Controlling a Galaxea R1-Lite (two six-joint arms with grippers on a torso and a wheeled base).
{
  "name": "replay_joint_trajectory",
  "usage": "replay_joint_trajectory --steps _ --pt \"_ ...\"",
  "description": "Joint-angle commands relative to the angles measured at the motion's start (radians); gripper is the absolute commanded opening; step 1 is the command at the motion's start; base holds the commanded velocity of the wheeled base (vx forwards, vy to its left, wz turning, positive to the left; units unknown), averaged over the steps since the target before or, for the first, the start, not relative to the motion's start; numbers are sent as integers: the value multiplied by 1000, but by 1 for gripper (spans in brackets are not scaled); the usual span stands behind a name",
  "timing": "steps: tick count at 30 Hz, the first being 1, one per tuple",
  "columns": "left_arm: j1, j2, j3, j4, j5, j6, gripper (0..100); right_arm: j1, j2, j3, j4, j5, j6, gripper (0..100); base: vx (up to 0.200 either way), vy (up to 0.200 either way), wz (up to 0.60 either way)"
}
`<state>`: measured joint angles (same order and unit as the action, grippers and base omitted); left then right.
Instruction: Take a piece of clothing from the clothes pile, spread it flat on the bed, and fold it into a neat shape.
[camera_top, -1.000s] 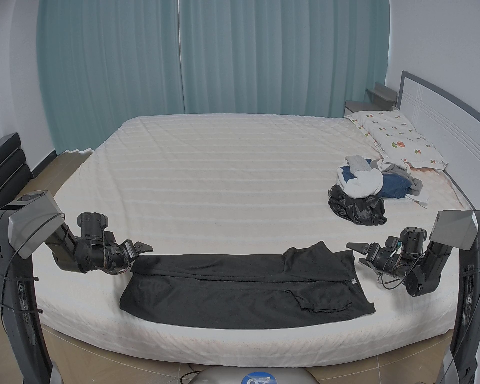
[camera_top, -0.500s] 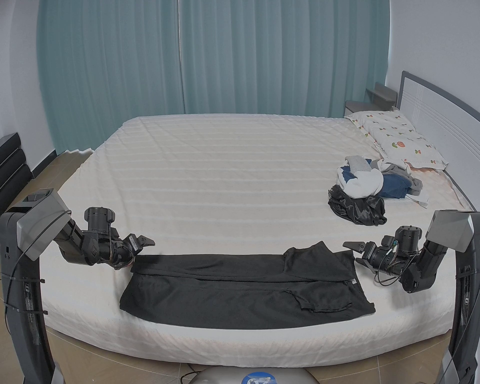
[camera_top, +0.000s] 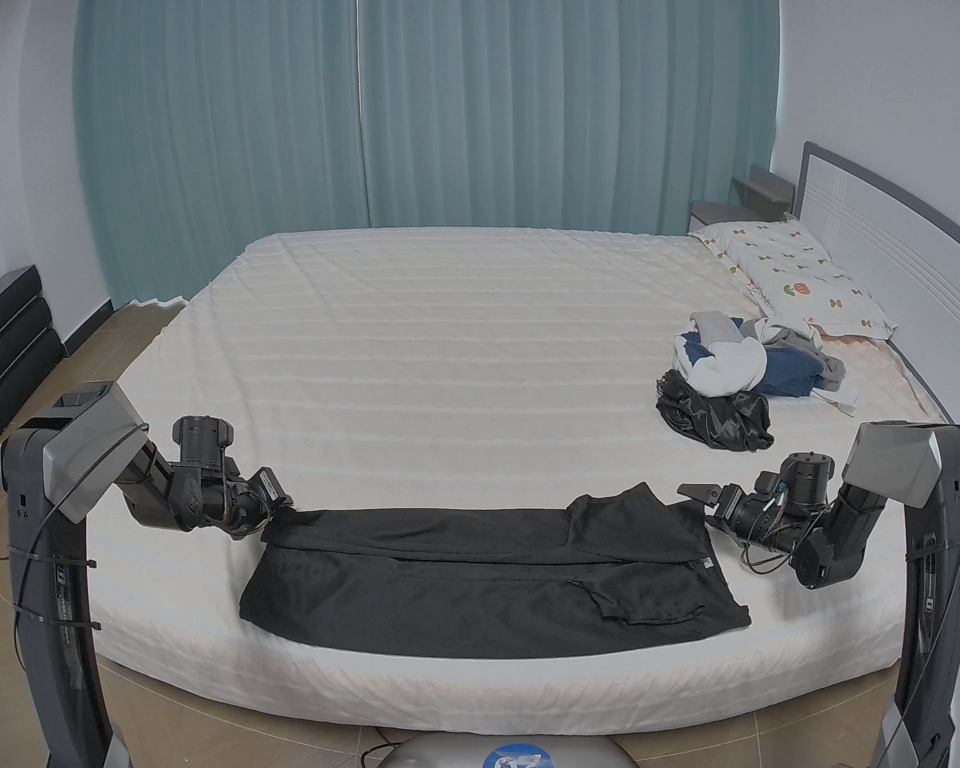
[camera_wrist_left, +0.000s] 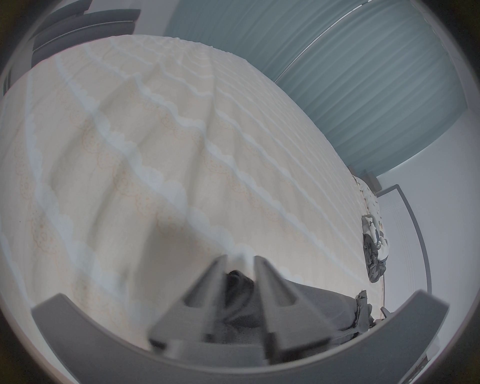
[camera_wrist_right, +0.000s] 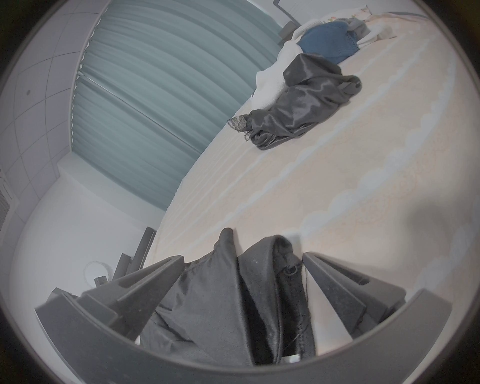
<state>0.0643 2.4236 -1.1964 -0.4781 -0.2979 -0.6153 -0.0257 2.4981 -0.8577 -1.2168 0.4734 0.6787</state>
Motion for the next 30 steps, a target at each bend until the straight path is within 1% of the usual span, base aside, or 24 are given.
replay_joint_trajectory --steps 1,7,13,21,26,27,30 --pt "2 5 0 -1 0 0 0 -8 -10 12 -7 -12 -1 100 0 0 0" --pt "5 5 1 -1 0 -1 0 -8 -47 39 -17 -24 -1 100 0 0 0" --pt "8 3 3 -1 0 -1 0 15 -50 63 -36 -25 -2 100 0 0 0" --pt "8 2 4 -1 0 -1 0 27 -22 45 -29 -27 -4 100 0 0 0" --pt "8 2 6 -1 0 -6 0 29 19 -6 -21 -27 -4 100 0 0 0" --pt "8 2 6 -1 0 -6 0 27 19 -8 -21 -27 -2 0 0 0 0" --pt "9 0 9 -1 0 -7 0 24 24 -23 -12 -30 -2 0 0 0 0"
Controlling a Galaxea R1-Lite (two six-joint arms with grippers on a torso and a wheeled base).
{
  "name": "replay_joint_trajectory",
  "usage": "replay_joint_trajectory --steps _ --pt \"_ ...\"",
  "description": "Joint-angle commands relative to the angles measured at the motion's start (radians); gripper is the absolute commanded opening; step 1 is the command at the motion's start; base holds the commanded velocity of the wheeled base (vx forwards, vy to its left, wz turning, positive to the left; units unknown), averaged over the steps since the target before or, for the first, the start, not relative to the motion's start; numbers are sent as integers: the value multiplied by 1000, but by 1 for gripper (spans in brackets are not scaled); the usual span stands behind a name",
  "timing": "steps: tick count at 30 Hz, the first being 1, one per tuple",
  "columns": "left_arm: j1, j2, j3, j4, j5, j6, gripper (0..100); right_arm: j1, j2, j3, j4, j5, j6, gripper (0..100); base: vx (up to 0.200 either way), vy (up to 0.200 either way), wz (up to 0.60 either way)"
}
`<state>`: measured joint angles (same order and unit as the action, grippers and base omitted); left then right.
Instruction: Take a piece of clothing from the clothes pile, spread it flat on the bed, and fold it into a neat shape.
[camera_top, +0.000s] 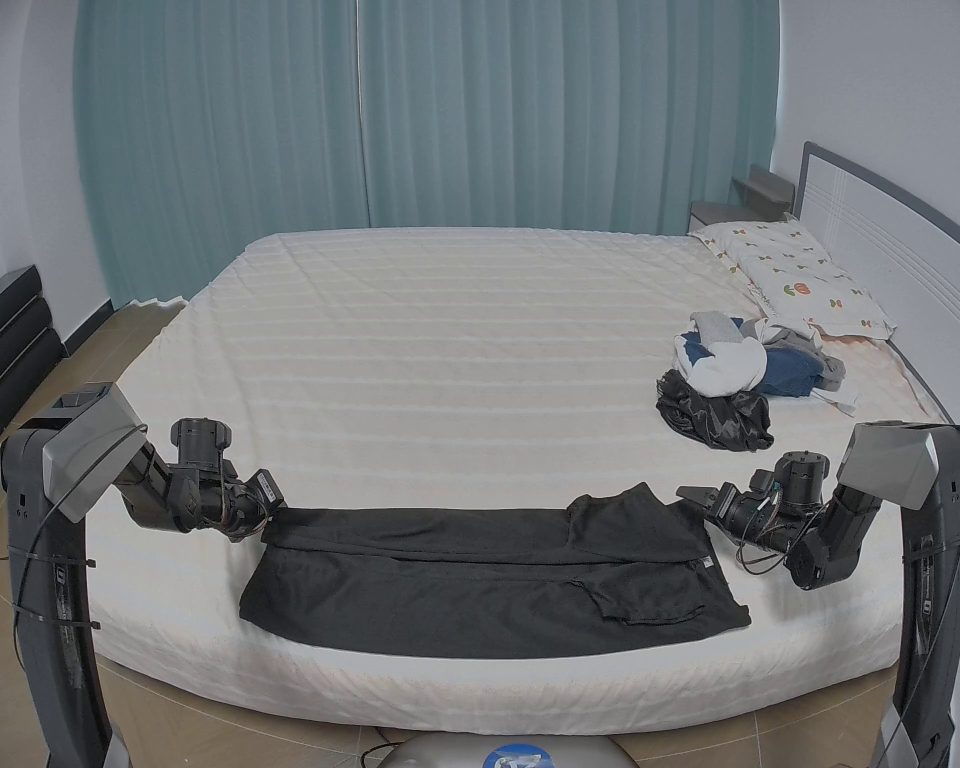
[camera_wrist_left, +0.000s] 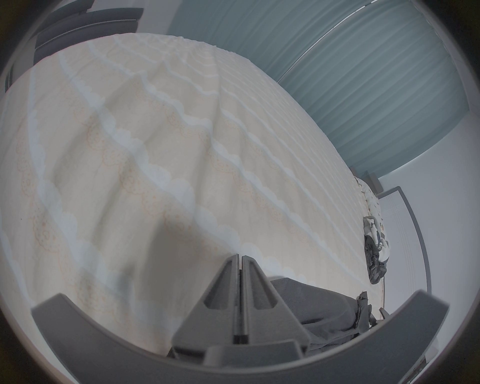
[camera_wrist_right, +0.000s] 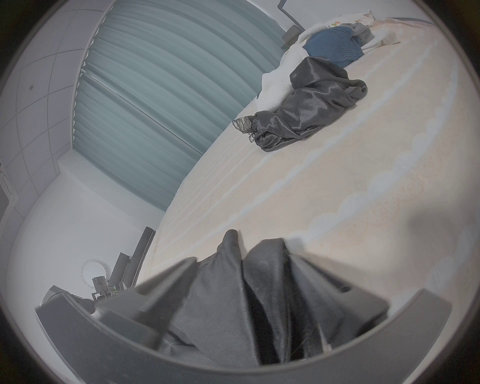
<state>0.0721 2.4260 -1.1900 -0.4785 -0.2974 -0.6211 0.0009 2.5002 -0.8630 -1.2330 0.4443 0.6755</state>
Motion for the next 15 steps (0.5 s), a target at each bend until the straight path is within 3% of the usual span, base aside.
replay_joint_trajectory --steps 1,15 --pt "2 -2 4 0 0 -2 0 -5 26 -24 6 -2 1 0 0 0 0" --pt "23 -8 -7 -8 6 -37 0 -39 31 -47 0 -41 2 0 0 0 0"
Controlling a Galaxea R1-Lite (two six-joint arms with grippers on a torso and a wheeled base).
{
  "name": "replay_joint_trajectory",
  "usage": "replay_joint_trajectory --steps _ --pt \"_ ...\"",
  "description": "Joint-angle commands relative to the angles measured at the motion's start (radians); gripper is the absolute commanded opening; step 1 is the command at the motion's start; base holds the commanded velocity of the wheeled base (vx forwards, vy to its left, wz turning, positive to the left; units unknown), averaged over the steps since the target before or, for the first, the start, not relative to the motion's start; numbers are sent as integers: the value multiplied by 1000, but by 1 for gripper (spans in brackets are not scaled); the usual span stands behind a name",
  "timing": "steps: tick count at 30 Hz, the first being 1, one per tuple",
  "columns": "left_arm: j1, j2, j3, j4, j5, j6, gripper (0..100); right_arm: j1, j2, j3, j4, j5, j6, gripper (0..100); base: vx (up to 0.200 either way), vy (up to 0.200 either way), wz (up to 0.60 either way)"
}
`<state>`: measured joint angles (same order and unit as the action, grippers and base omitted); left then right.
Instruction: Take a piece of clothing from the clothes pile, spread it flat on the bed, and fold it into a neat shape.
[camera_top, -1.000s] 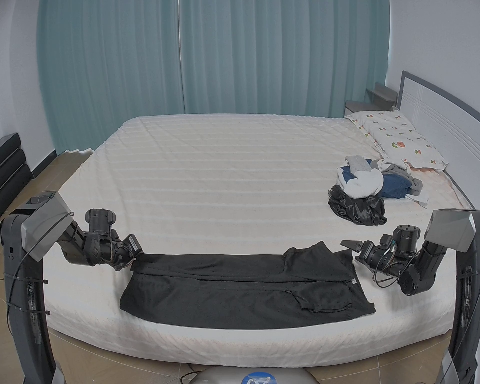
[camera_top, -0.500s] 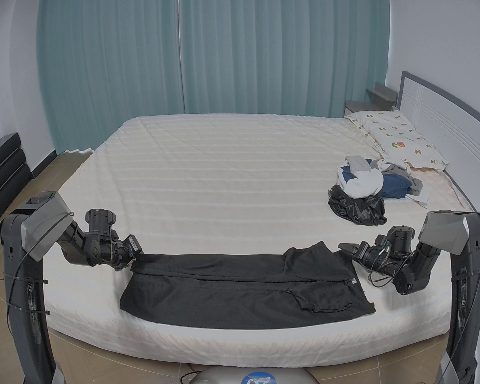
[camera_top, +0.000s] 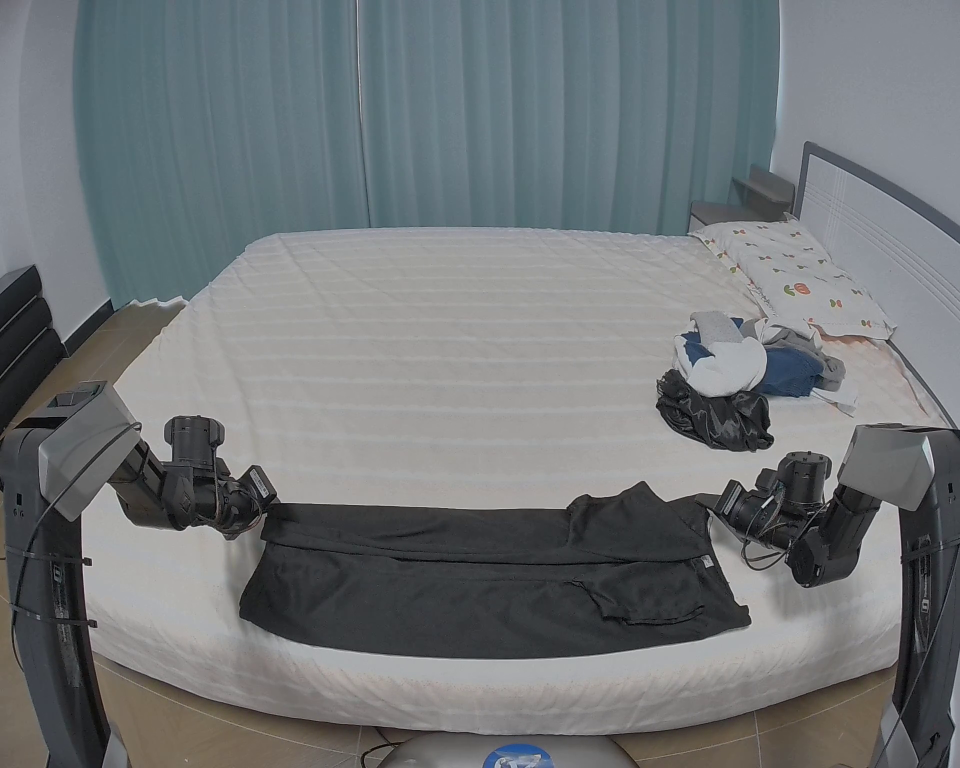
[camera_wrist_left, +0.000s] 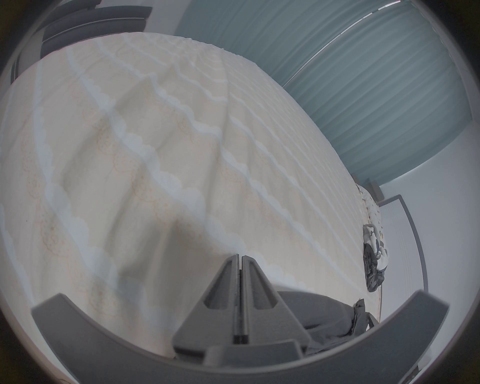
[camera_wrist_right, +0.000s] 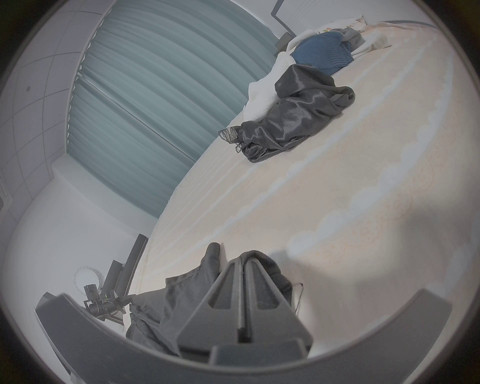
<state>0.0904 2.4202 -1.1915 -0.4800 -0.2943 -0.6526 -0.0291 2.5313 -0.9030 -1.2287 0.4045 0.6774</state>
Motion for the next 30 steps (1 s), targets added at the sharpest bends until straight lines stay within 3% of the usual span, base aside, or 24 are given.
replay_joint_trajectory --steps 1,14,30 --pt "5 -3 -3 -15 4 -6 0 -9 1 -8 -8 -3 1 0 0 0 0" --pt "6 0 -5 -60 10 -36 0 -9 26 -77 -15 -67 5 0 0 0 0" --pt "5 17 3 -144 37 -44 0 -6 60 -102 -51 -90 48 0 0 0 0"
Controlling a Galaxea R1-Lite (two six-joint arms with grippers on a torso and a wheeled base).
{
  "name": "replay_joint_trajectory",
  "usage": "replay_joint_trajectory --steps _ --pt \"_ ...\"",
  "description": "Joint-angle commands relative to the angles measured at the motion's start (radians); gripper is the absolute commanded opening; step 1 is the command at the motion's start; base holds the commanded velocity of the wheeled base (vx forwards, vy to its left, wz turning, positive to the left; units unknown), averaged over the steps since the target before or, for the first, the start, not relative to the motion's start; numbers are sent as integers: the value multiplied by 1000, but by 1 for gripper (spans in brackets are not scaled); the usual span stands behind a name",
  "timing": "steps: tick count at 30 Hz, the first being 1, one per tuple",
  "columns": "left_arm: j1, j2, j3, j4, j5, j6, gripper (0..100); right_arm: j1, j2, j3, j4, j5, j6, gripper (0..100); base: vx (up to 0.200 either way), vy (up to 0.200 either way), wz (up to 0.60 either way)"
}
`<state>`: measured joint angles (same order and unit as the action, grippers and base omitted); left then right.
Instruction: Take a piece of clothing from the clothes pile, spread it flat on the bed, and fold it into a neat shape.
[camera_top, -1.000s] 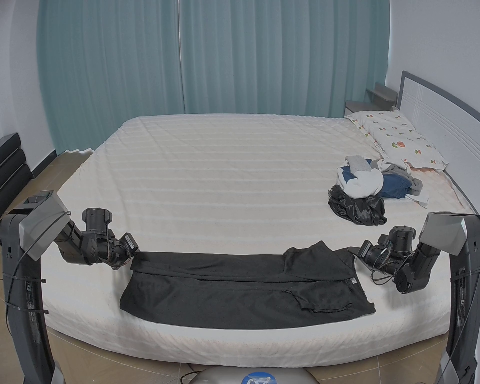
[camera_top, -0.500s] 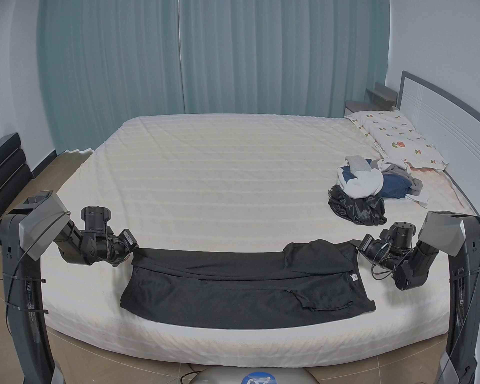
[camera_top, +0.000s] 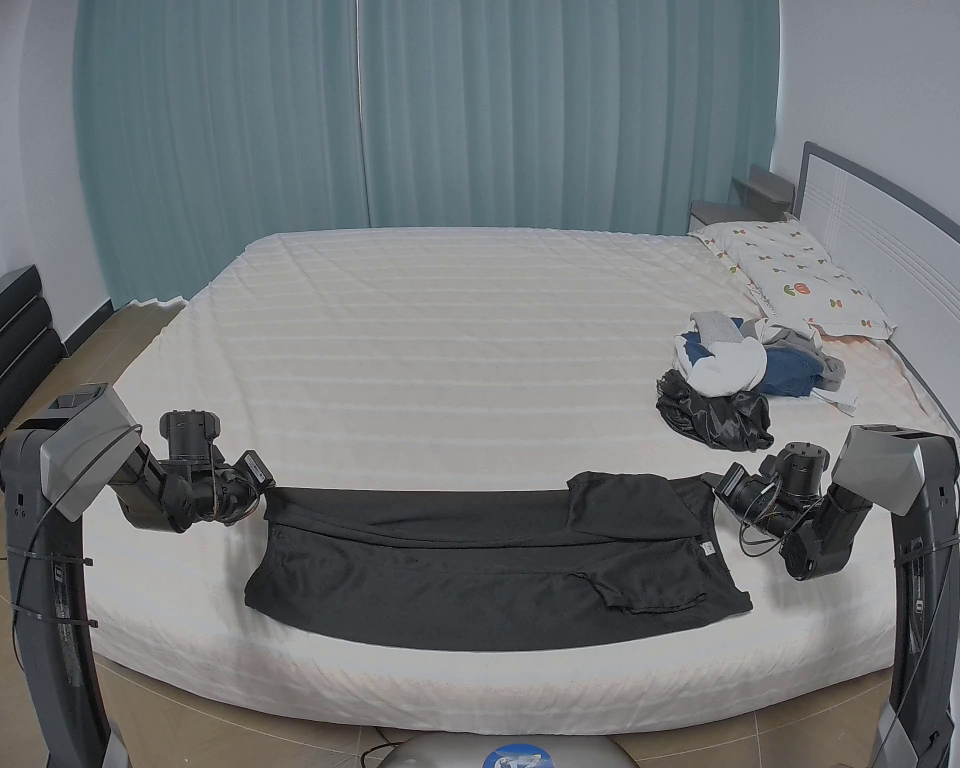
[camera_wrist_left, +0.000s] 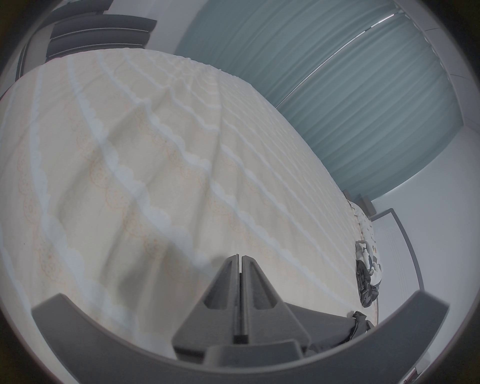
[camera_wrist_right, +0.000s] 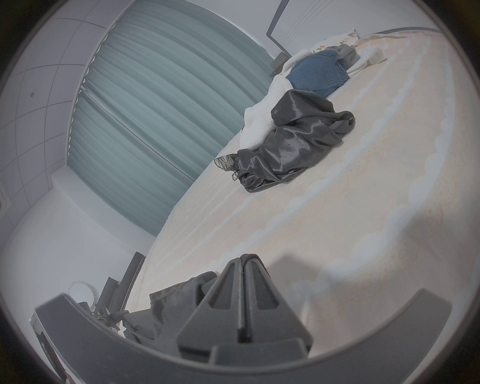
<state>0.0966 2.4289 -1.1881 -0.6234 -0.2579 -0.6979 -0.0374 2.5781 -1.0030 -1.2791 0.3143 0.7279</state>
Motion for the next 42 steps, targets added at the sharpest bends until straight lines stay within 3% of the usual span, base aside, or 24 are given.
replay_joint_trajectory --steps 1,6,7,11,12,23,27,29,34,42 --pt "-1 12 -4 -1 0 1 0 4 16 -2 0 0 -2 0 0 0 0" --pt "-8 22 -7 1 0 3 0 5 16 -2 11 0 -4 0 0 0 0" --pt "-8 24 -7 1 0 3 100 5 19 -3 11 0 -4 0 0 0 0" --pt "-8 24 -7 1 0 5 100 7 27 -9 12 0 -4 0 0 0 0" --pt "-8 24 -7 -1 -1 5 100 7 28 -11 12 0 -4 100 0 0 0" --pt "-17 -44 21 8 5 0 100 -13 -53 70 -35 2 2 100 0 0 0" --pt "-81 -94 18 1 126 -66 100 -12 -64 110 -85 2 2 100 0 0 0" --pt "-104 -93 13 -1 146 -107 100 -7 -61 113 -86 2 2 100 0 0 0" --pt "-153 -85 13 2 150 -160 100 -4 -61 127 -88 2 2 100 0 0 0" --pt "-198 -57 24 10 152 -163 100 -1 -59 139 -89 2 2 100 0 0 0"
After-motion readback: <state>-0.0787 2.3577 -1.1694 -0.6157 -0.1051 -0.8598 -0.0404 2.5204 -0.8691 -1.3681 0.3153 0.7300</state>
